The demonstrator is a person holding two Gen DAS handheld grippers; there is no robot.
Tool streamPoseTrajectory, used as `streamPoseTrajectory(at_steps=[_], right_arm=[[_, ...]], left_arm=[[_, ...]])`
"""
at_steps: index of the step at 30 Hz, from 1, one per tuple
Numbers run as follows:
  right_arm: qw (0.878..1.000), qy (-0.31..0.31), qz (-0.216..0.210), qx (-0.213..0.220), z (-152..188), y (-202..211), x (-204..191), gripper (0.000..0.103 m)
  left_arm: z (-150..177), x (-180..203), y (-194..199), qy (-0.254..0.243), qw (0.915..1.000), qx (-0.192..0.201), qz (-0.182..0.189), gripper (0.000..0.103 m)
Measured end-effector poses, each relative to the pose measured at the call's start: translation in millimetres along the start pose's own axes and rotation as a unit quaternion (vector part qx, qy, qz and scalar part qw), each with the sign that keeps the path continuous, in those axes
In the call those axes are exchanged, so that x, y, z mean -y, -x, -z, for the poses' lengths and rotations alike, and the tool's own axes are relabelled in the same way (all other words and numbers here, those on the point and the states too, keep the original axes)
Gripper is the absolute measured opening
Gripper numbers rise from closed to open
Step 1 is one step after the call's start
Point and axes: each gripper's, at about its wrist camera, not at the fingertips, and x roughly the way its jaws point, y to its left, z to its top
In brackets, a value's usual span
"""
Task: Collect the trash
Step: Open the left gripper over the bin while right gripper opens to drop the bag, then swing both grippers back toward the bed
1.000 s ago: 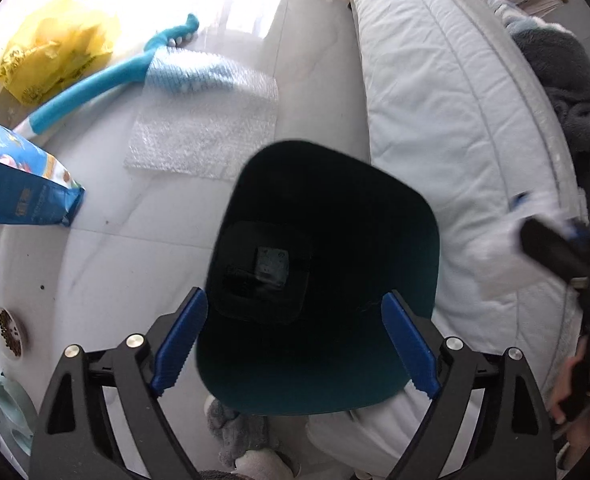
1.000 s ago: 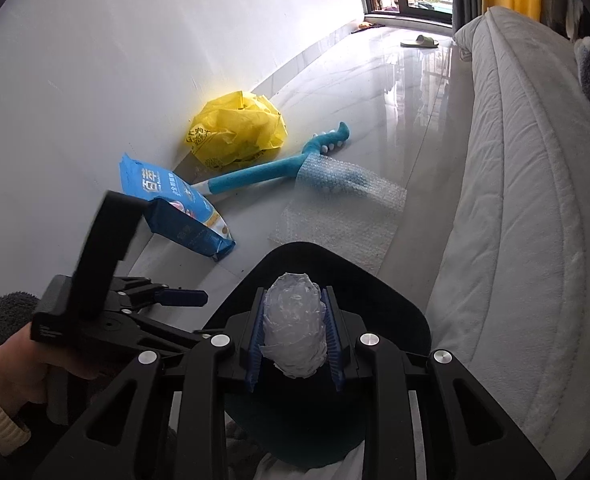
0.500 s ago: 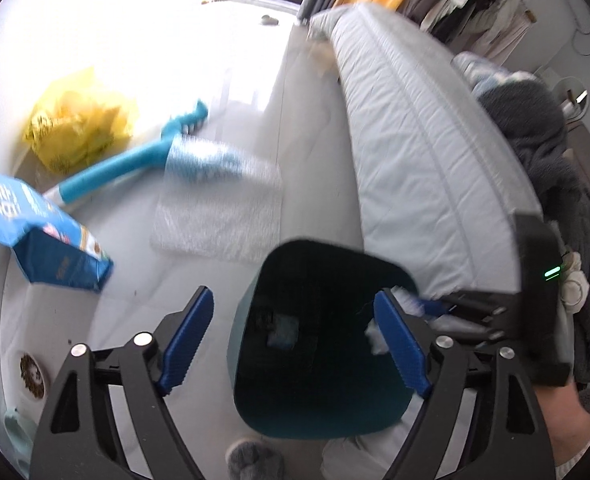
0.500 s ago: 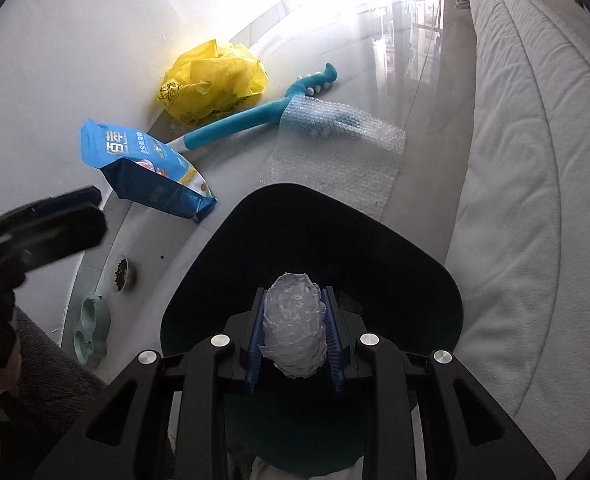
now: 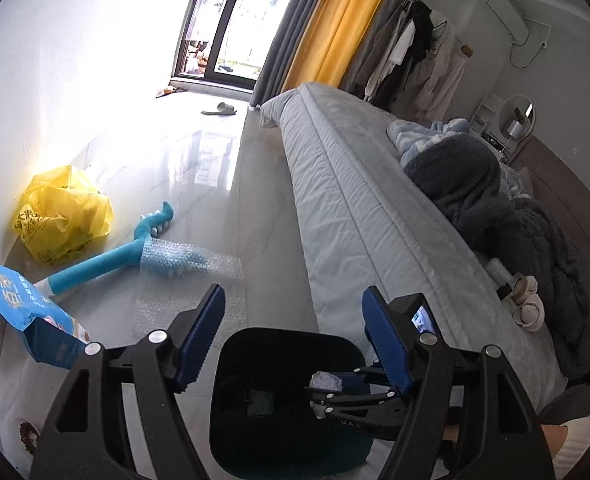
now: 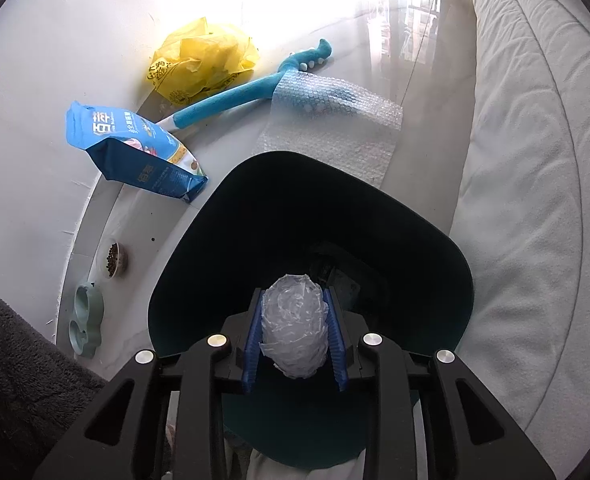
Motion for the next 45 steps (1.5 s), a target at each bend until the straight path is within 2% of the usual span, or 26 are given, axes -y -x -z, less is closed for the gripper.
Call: streamPoseTrajectory(at_steps=[2, 3, 8, 10, 15, 23, 31, 39, 43, 45], right_arm=[[1.000, 0.002, 0.002, 0.002, 3, 4, -3, 0.050], [1.000, 0.002, 0.002, 0.004, 4, 7, -4, 0.062], [1.000, 0.000, -0.007, 0.021, 14, 29, -8, 0.064], [0.999, 0.001, -0.013, 0.034, 19, 42, -9, 0.069], [0.997, 0.000, -0.026, 0.071, 30, 77, -4, 0.074], [0.989, 0.004, -0.017, 0.145, 48, 135, 17, 0.077], [0.979, -0.002, 0.021, 0.203, 72, 186, 52, 0.077], [0.967, -0.020, 0.059, 0.245, 102, 225, 97, 0.077], [0.960, -0.030, 0.085, 0.264, 122, 244, 122, 0.077], [0.956, -0.044, 0.083, 0.278, 128, 254, 134, 0.077]], left_arm=[[-5, 6, 7, -0.005, 0.9999, 0.014, 0.000, 0.073], [-7, 8, 11, -0.008, 0.9997, 0.021, 0.000, 0.073], [-19, 28, 33, -0.015, 0.9978, 0.065, 0.008, 0.073], [-23, 38, 42, -0.018, 0.9966, 0.079, 0.015, 0.073], [-28, 65, 51, -0.028, 0.9947, 0.095, 0.029, 0.073], [-30, 102, 43, -0.042, 0.9935, 0.095, 0.046, 0.073], [-26, 136, 25, -0.059, 0.9926, 0.088, 0.058, 0.076], [-20, 161, -4, -0.059, 0.9934, 0.062, 0.076, 0.078], [-20, 182, -13, -0.086, 0.9909, 0.063, 0.083, 0.078], [-18, 191, -18, -0.107, 0.9887, 0.065, 0.082, 0.081]])
